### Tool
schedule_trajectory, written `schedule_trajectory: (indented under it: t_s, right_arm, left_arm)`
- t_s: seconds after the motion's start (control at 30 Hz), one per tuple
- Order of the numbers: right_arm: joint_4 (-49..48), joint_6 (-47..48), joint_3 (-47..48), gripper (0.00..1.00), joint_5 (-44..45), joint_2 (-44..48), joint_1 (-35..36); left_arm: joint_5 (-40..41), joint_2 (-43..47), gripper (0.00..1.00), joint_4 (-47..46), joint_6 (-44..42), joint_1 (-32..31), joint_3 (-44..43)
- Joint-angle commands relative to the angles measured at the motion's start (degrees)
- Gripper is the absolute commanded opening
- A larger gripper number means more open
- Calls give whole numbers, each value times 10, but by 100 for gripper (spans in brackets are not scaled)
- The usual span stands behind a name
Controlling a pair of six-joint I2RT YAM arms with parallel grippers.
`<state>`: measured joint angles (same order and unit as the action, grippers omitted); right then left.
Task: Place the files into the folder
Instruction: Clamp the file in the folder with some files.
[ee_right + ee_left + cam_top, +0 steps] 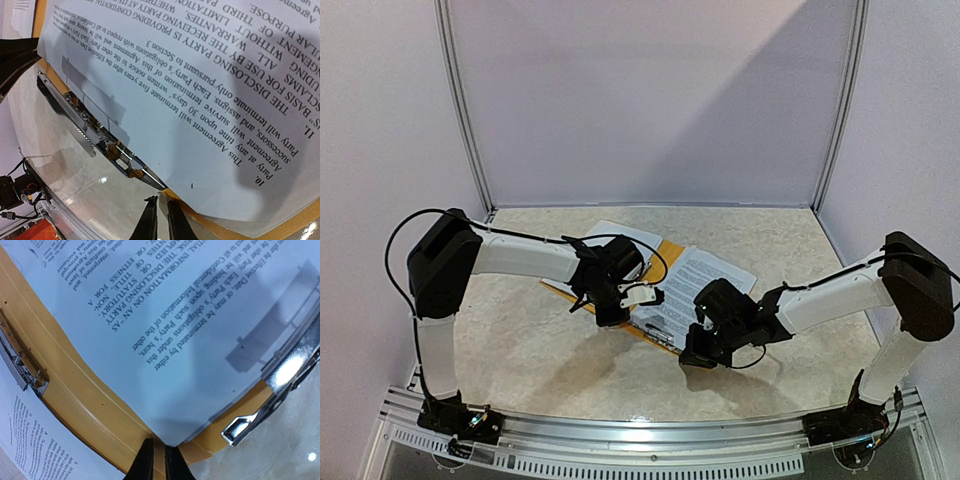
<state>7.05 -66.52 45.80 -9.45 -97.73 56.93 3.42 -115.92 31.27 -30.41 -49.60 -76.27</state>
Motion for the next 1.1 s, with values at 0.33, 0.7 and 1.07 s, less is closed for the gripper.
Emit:
schedule_trajectory:
  t_s: [0.33, 0.7, 1.07]
  right_arm:
    - [65, 28, -4, 10, 19, 13, -9]
    - [45, 47, 7, 16, 39, 100, -14]
    - [-25, 62, 67, 45, 17, 7, -48]
  left_arm:
    - [-22, -45, 12, 43, -4, -14, -1]
    - [-24, -46, 12, 45, -4, -15, -3]
    - [-28, -49, 12, 51, -3, -15, -5]
